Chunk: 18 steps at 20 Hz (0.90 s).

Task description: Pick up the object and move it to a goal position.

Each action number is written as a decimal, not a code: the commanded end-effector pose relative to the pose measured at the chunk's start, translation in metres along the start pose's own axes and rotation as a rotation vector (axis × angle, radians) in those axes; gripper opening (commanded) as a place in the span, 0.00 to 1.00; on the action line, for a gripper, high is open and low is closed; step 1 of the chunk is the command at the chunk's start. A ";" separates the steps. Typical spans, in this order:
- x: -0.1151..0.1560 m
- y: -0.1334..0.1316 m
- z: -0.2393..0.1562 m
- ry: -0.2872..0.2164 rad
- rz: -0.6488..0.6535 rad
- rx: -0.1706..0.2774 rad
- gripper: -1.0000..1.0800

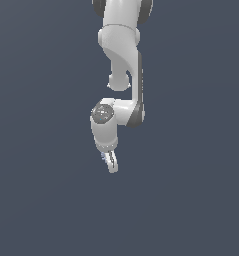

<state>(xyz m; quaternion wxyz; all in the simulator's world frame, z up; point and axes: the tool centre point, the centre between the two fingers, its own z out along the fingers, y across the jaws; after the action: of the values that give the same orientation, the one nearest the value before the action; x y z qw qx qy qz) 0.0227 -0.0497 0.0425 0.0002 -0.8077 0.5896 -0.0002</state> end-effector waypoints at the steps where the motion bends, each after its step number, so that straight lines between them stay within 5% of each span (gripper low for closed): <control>1: -0.001 0.000 -0.001 0.000 0.000 0.000 0.00; 9: -0.037 -0.010 -0.026 0.000 0.000 0.000 0.00; 18: -0.120 -0.033 -0.085 0.001 0.000 0.000 0.00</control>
<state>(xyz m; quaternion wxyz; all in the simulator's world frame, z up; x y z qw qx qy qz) 0.0186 0.0591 0.1167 0.0001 -0.8076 0.5897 -0.0002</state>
